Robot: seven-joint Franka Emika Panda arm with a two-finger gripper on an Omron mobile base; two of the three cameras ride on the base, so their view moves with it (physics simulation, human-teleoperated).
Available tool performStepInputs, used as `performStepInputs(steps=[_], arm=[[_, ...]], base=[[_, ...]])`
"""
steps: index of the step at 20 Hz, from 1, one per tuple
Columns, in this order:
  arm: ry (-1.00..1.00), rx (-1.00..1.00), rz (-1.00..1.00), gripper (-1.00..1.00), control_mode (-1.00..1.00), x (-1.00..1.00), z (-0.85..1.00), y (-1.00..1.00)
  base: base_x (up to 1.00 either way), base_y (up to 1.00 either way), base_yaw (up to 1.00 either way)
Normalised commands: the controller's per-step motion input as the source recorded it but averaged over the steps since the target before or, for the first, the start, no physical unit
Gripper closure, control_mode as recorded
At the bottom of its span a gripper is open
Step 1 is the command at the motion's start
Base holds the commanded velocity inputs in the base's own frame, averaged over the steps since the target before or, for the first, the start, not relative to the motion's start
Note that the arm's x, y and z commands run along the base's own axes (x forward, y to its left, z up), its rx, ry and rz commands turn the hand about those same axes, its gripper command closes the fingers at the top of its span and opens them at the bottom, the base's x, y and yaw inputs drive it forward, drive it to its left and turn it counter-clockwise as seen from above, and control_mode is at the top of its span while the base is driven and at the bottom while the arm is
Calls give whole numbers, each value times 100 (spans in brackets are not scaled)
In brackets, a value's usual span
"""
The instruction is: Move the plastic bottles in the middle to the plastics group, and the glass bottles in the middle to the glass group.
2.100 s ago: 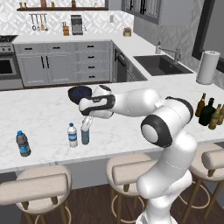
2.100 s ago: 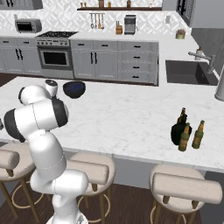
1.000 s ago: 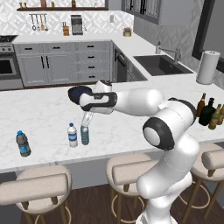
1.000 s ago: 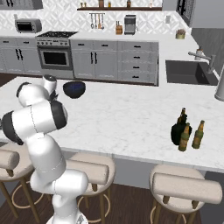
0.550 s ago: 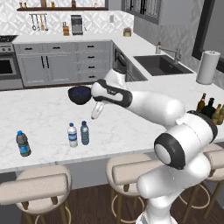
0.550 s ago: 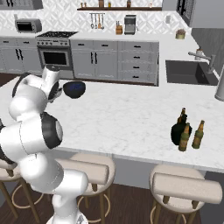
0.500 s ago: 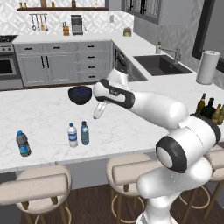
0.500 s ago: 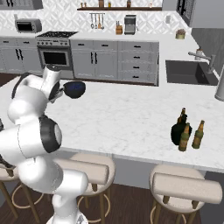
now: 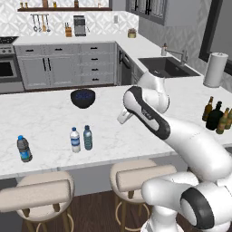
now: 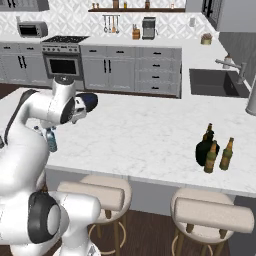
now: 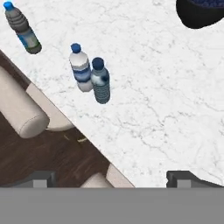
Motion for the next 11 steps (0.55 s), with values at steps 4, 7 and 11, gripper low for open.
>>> performStepInputs(steps=[4, 7, 11], arm=[[8, 6, -39, -100, -100, -59, 13, -87], [0, 12, -34, -100, -100, -32, -1, -85], [1, 13, -39, -100, -100, -15, -1, -94]], base=[[0, 0, 0], [0, 0, 0], [0, 0, 0]])
